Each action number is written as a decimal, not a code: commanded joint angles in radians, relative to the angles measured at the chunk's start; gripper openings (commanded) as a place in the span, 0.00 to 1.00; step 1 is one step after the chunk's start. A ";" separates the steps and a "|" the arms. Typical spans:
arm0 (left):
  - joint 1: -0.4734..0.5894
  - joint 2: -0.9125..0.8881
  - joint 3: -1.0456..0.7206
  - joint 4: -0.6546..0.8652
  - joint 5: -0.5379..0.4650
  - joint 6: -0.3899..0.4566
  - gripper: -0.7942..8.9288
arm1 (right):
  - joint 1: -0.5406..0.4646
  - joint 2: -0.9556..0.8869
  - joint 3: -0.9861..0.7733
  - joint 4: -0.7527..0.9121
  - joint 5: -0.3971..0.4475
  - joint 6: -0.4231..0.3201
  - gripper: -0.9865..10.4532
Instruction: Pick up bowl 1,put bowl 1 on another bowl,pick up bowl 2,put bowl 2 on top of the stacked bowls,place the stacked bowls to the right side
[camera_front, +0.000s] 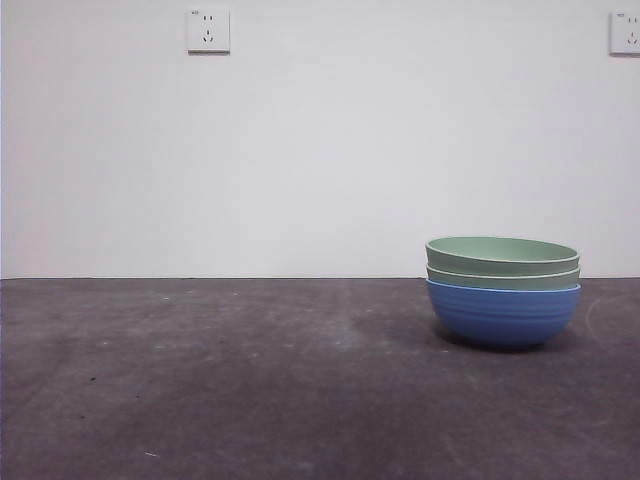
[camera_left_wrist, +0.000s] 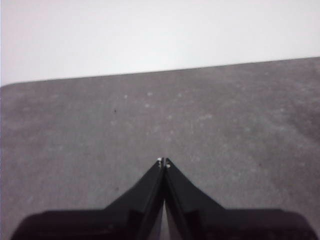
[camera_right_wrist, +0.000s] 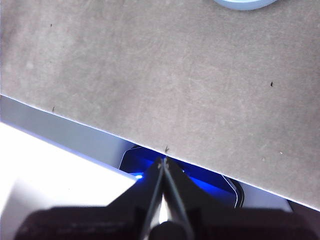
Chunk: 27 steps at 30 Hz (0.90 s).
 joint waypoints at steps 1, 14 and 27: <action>0.005 -0.009 -0.034 0.010 -0.006 -0.007 0.08 | 0.001 -0.001 -0.008 0.005 0.003 -0.008 0.09; 0.005 -0.048 -0.085 -0.013 -0.005 -0.076 0.08 | 0.001 -0.001 -0.008 0.005 0.003 -0.008 0.09; 0.005 -0.048 -0.085 -0.010 -0.005 -0.076 0.08 | 0.001 -0.001 -0.008 0.005 0.003 -0.008 0.09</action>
